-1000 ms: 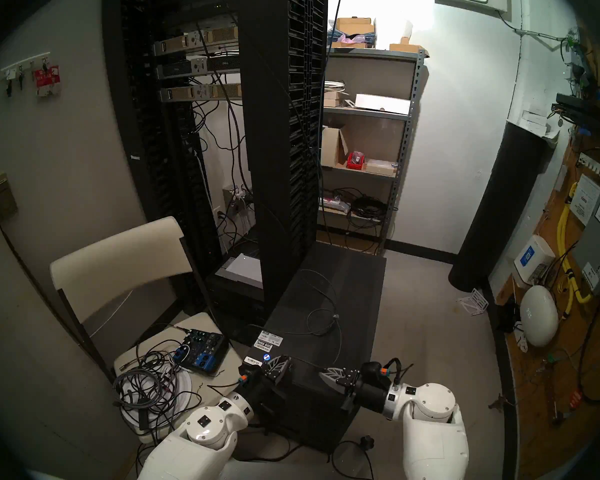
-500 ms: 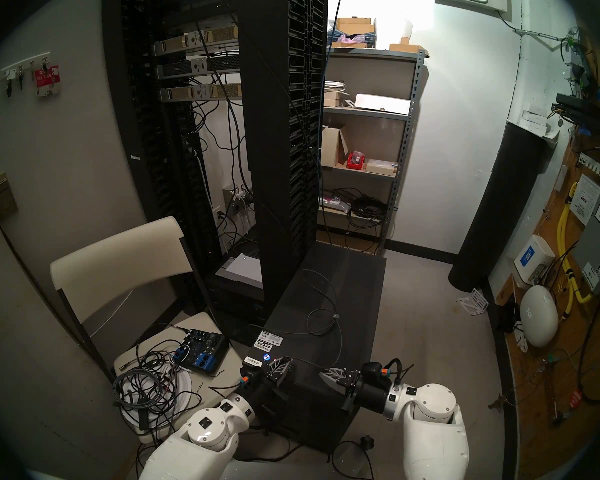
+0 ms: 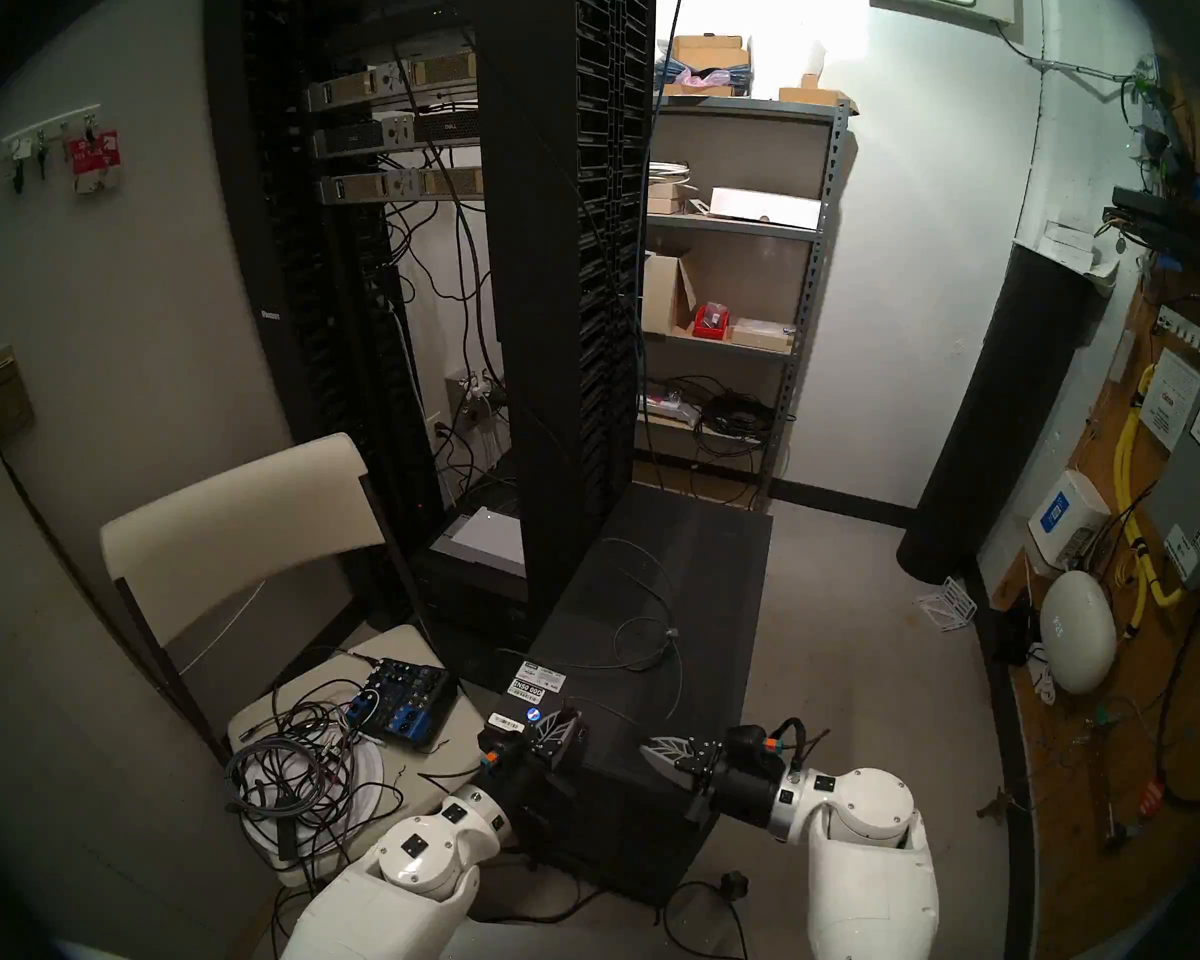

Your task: Insert the cable into the workstation's USB slot

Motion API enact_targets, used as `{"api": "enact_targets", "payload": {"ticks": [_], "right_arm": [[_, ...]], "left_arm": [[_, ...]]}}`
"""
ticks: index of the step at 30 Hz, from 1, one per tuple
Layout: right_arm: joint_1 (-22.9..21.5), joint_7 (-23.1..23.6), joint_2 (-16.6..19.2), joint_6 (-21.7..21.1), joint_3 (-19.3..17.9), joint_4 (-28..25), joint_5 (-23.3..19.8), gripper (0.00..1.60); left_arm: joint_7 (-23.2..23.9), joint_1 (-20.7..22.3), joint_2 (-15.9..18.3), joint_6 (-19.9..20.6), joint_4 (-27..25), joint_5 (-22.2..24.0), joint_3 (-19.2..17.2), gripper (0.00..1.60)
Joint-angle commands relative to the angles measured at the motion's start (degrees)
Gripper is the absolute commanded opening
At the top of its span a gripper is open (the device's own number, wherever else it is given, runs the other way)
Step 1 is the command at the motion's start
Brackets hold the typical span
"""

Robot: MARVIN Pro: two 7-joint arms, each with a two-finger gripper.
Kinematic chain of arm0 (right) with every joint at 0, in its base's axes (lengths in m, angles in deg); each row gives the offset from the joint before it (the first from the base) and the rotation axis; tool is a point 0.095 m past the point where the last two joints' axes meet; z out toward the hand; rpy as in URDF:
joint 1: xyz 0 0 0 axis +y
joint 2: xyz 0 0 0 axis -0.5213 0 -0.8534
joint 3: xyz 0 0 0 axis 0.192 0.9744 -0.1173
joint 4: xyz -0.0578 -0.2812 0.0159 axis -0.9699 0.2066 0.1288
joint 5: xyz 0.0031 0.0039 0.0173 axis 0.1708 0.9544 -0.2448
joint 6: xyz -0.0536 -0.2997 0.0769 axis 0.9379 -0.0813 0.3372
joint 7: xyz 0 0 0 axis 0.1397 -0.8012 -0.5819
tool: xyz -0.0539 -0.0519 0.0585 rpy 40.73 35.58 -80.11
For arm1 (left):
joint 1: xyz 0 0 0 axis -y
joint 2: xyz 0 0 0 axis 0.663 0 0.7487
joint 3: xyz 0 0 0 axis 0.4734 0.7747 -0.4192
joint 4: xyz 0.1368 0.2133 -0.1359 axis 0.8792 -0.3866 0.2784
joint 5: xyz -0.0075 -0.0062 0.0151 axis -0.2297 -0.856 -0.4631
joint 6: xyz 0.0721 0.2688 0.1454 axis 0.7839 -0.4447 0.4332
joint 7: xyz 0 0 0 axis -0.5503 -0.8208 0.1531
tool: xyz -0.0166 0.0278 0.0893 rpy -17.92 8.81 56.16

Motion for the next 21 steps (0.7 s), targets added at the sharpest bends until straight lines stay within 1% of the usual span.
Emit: {"api": "enact_targets", "payload": {"ticks": [1,6,8,10,12,18,21], "right_arm": [[-0.1,0.0,-0.3,-0.1,0.1,-0.9,-0.2,0.0],[-0.2,0.1,-0.3,-0.1,-0.1,-0.9,-0.1,0.0],[-0.2,0.2,-0.3,0.0,-0.2,-0.8,-0.2,0.0],[-0.2,0.3,-0.3,0.0,-0.2,-0.7,-0.2,0.0],[-0.3,0.3,-0.4,0.0,-0.3,-0.7,-0.1,0.0],[-0.3,0.4,-0.5,0.1,-0.4,-0.8,0.0,0.0],[-0.3,0.5,-0.5,0.0,-0.5,-0.8,0.0,0.0]], "left_arm": [[0.4,-0.8,0.1,0.8,-0.9,0.4,0.1,0.0],[0.5,-1.1,0.1,1.1,-1.6,0.6,0.2,0.0],[0.2,-2.2,0.2,2.1,-4.2,0.5,0.6,0.0],[0.0,-2.6,0.4,2.6,-5.0,0.4,0.8,0.0],[0.3,-1.9,0.1,2.0,-2.8,0.4,0.5,0.0],[-1.2,-2.2,0.4,2.7,-3.3,0.3,1.2,0.0],[-1.9,-1.2,-0.2,1.1,-0.2,-0.2,0.8,0.0]]}}
